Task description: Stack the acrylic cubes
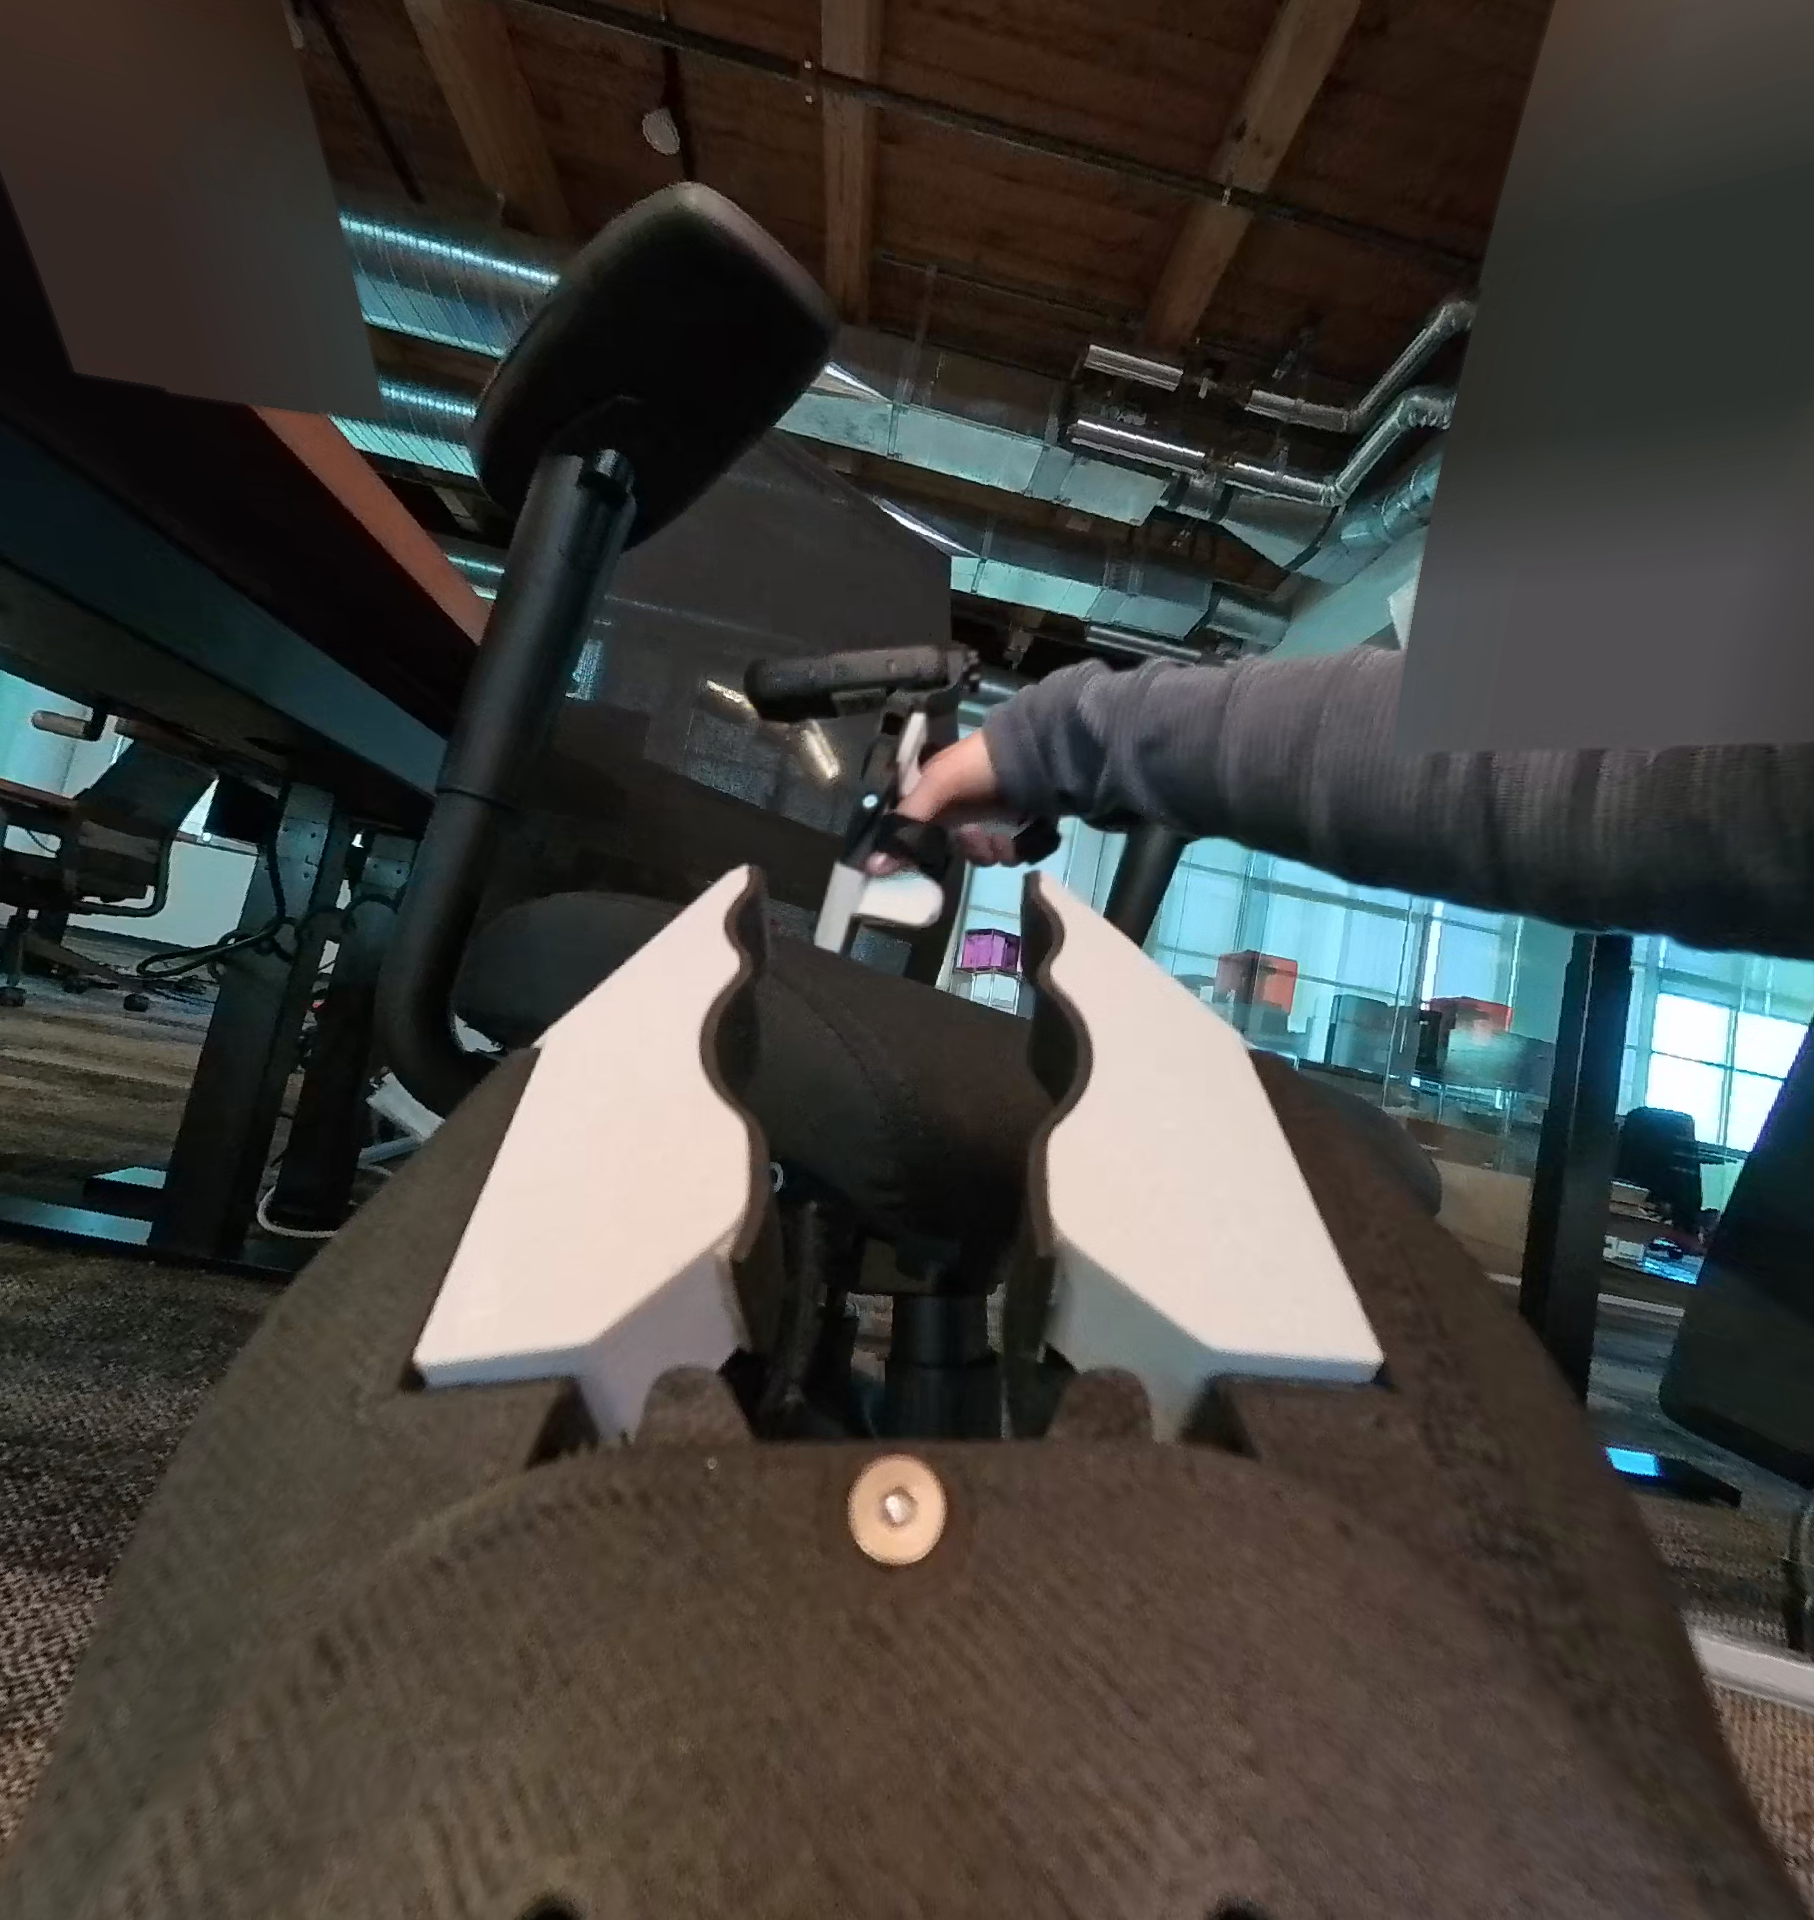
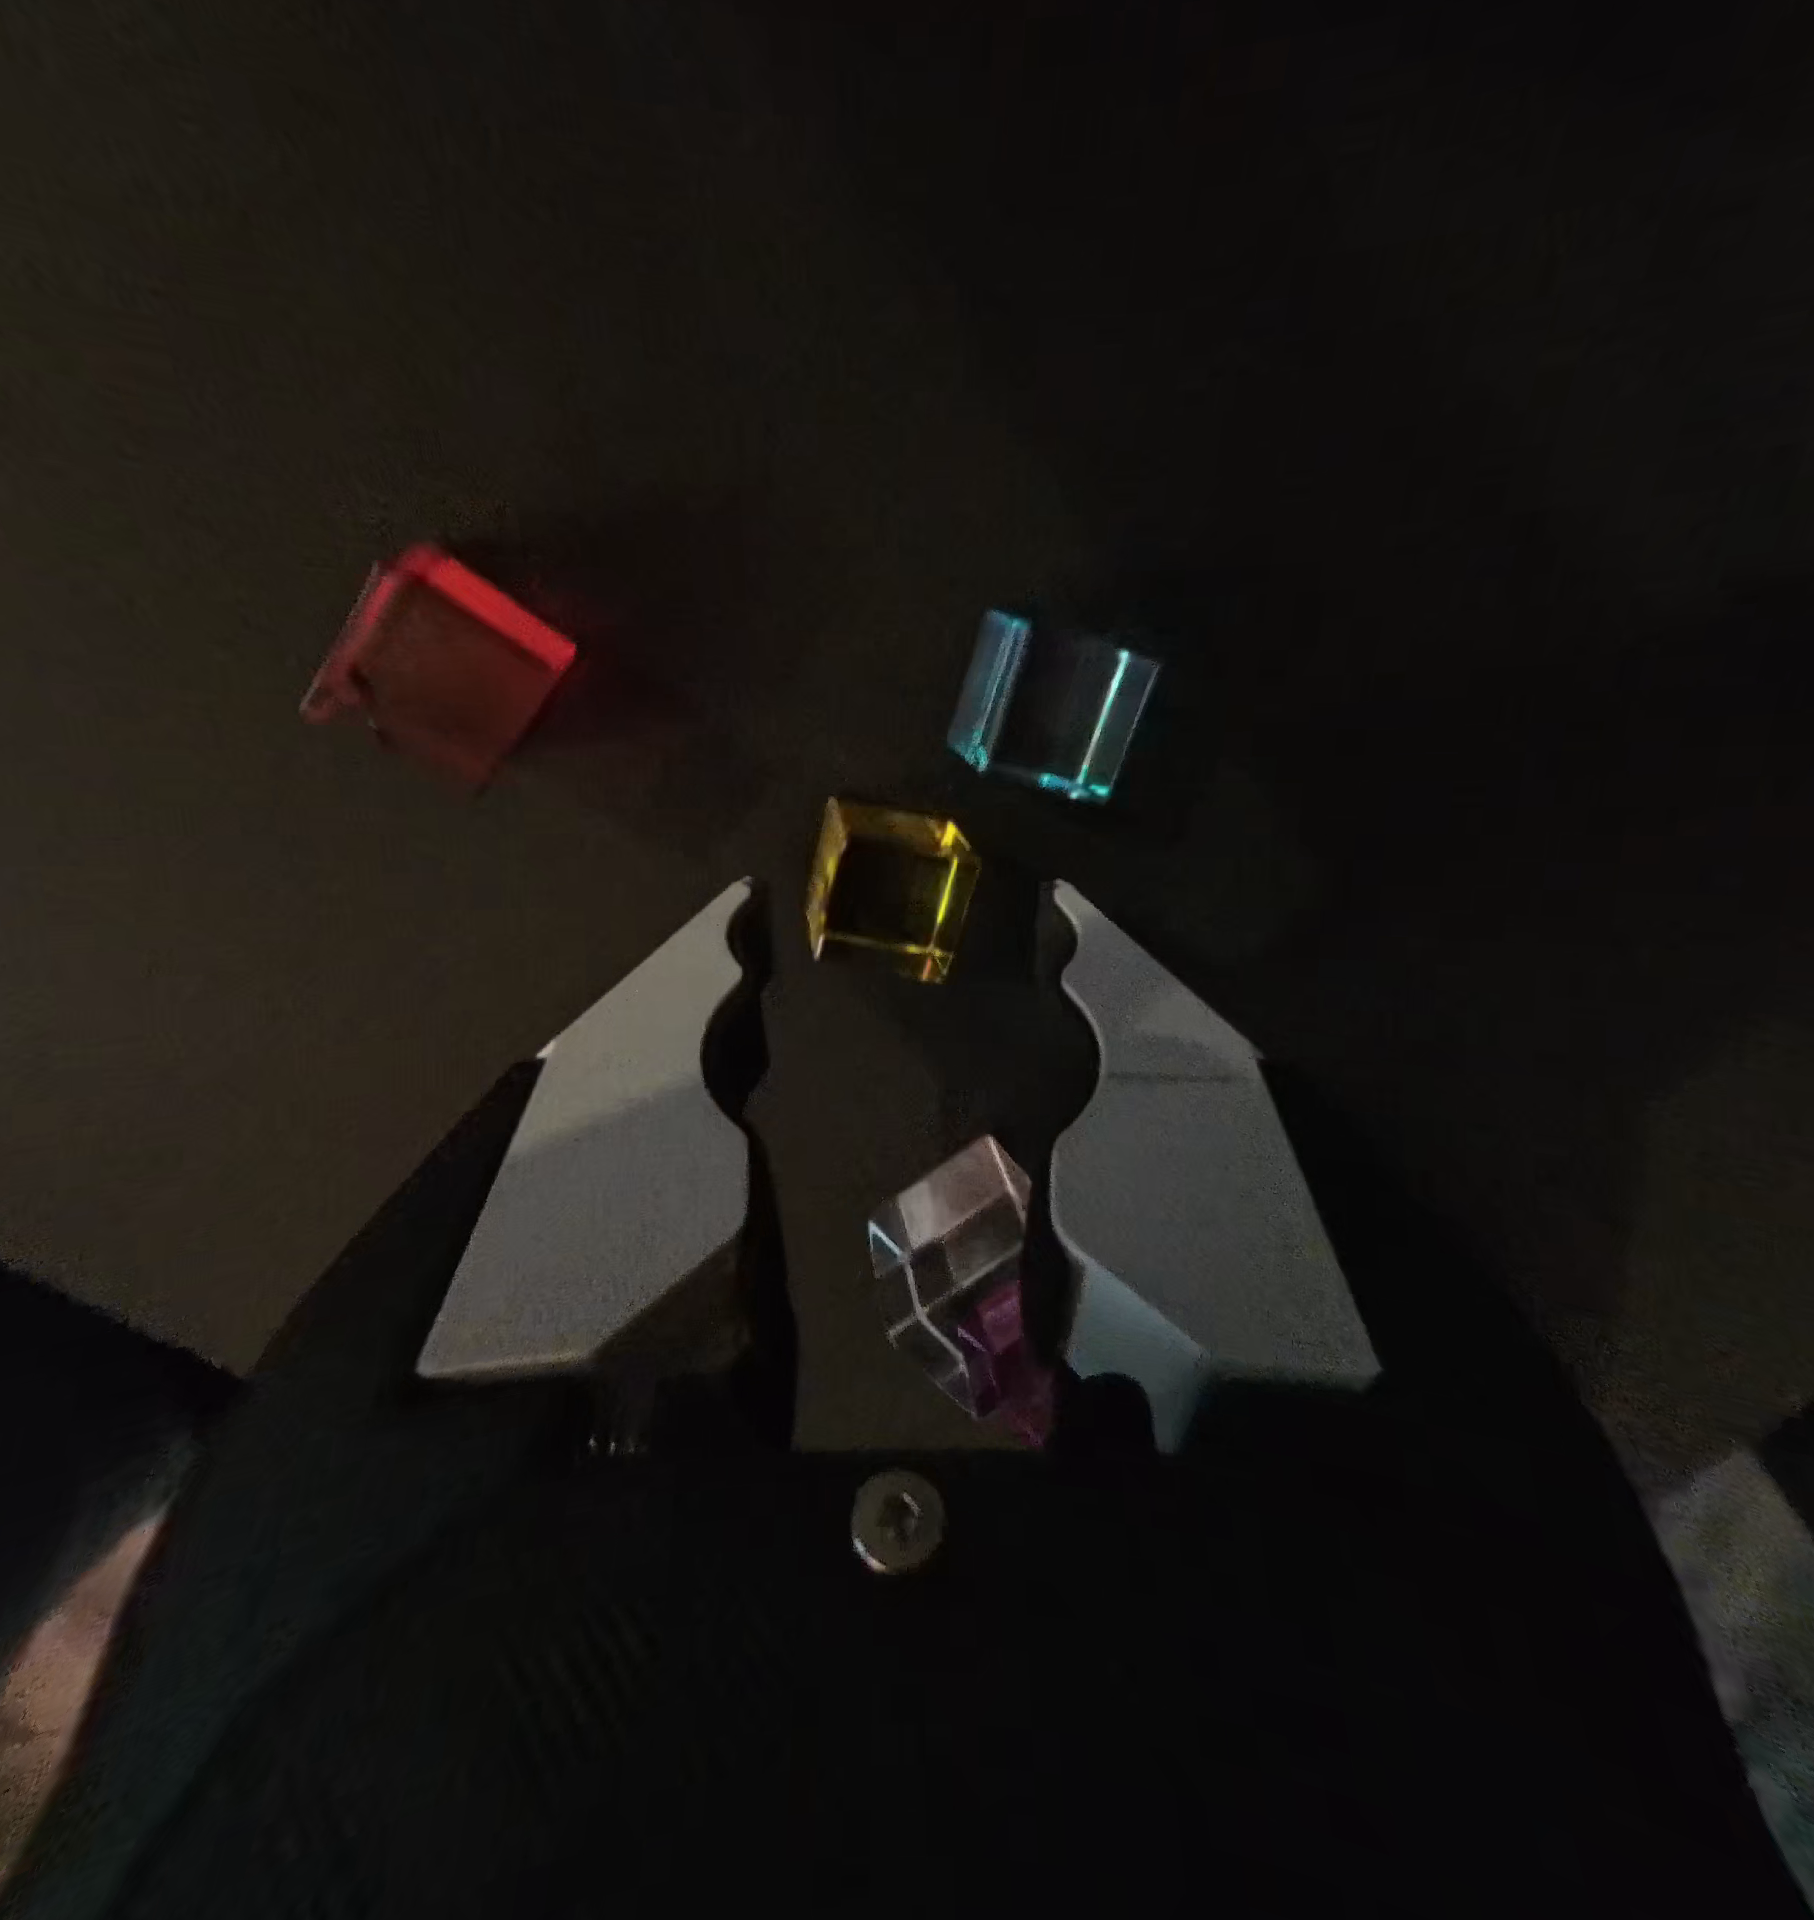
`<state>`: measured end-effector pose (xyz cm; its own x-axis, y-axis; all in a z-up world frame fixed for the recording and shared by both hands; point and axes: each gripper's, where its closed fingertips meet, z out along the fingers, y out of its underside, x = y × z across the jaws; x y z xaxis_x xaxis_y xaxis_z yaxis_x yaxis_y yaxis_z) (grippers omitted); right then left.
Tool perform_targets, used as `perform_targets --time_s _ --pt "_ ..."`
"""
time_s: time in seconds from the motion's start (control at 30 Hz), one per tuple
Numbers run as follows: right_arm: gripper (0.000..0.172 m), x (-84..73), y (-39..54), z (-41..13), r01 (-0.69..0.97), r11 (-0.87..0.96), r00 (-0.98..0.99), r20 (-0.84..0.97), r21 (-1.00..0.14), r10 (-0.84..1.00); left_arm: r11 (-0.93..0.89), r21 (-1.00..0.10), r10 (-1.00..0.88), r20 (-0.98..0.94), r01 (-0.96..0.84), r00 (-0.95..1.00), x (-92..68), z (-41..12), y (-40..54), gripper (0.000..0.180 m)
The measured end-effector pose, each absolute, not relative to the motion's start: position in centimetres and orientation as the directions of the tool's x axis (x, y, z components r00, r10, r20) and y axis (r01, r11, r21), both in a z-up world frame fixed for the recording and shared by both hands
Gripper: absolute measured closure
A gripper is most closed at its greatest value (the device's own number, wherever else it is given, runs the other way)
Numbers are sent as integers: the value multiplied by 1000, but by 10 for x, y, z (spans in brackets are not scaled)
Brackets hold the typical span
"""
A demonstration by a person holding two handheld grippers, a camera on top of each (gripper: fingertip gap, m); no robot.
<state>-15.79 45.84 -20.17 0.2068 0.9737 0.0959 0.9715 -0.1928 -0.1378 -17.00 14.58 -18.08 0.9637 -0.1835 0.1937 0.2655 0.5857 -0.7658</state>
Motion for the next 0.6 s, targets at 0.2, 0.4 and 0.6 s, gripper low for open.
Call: perform_targets --time_s 0.2,0.4,0.6 --pt "146 -147 461 -188 977 -181 195 128 -111 972 584 -759 -198 211 288 957 -172 -182 146 133" --pt "146 -122 472 -132 931 -316 342 131 -184 931 582 -756 -204 221 300 954 -172 -182 147 133" --pt "146 -86 469 -122 823 -555 565 63 -120 823 581 -756 -208 222 303 953 -171 -182 147 133"
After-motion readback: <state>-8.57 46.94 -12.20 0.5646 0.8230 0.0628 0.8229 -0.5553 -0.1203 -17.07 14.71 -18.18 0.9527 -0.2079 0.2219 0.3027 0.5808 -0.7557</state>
